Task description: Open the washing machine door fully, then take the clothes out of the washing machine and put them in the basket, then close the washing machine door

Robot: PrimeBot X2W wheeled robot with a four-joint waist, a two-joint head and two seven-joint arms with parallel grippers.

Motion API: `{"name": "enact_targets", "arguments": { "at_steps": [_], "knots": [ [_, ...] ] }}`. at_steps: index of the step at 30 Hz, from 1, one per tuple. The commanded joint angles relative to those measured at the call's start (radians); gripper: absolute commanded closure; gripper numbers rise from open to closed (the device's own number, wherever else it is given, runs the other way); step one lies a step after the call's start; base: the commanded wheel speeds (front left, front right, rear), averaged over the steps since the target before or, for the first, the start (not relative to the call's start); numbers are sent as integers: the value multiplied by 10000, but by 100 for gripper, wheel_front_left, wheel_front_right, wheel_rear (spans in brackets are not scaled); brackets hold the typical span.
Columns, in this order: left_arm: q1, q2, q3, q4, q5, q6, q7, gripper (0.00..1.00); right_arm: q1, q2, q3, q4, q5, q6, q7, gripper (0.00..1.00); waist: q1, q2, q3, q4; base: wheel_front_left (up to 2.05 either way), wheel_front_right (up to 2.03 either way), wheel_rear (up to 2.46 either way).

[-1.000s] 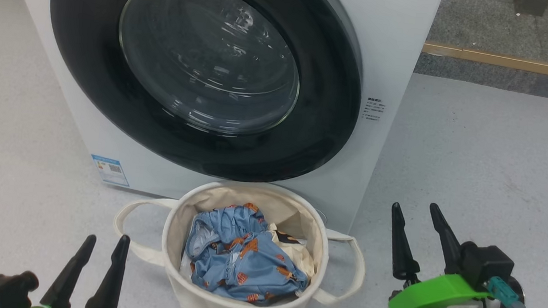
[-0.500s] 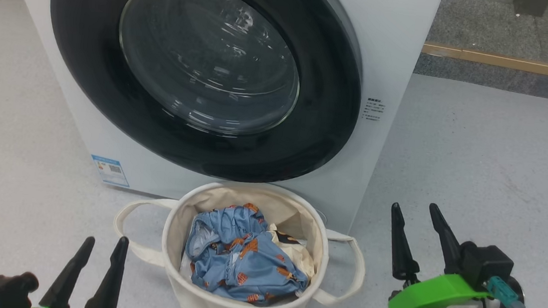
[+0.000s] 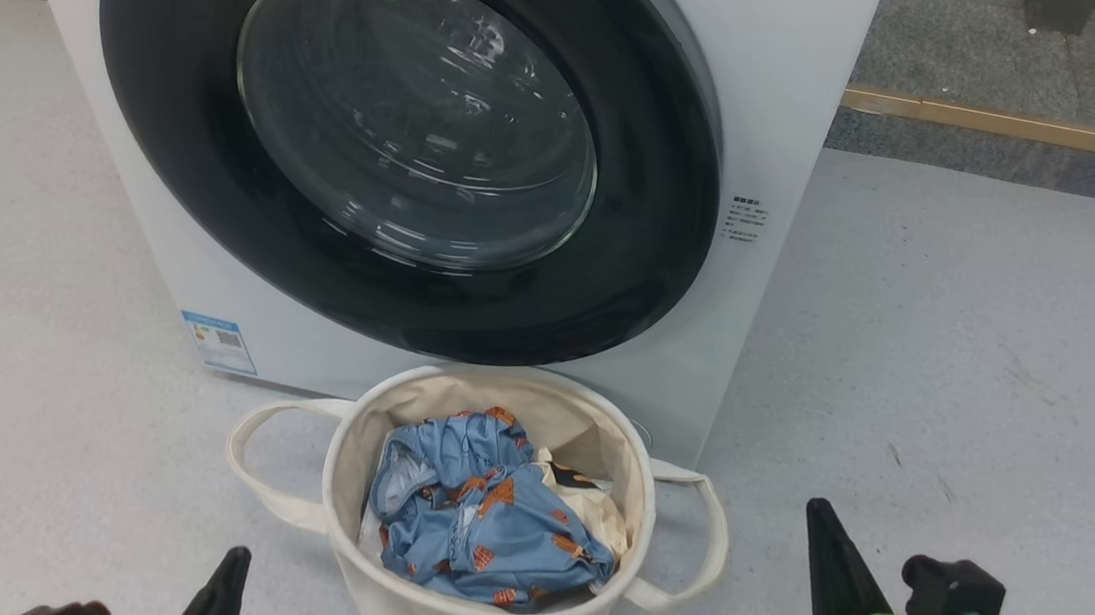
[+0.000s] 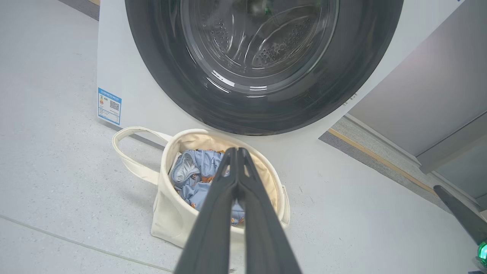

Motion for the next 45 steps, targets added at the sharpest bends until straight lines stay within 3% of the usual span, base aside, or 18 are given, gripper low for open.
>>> {"name": "enact_targets", "arguments": {
  "at_steps": [1, 6, 45],
  "knots": [
    [-337, 76, 264, -257, -205, -60, 43, 100, -452, -38, -89, -365, 334, 0, 63, 100, 20, -1, -10, -10, 0, 0, 0],
    [-407, -45, 417, -169, -551, -121, 145, 100, -464, -69, -164, -357, 923, 0, 147, 100, -2, -1, 15, -32, 0, 0, 0],
    [-939, -1022, 1666, 446, -3197, -609, 986, 100, -479, -195, -886, -424, 5384, -1, 904, 100, -3, -1, 71, -206, 0, 0, 0]
  ]
}}
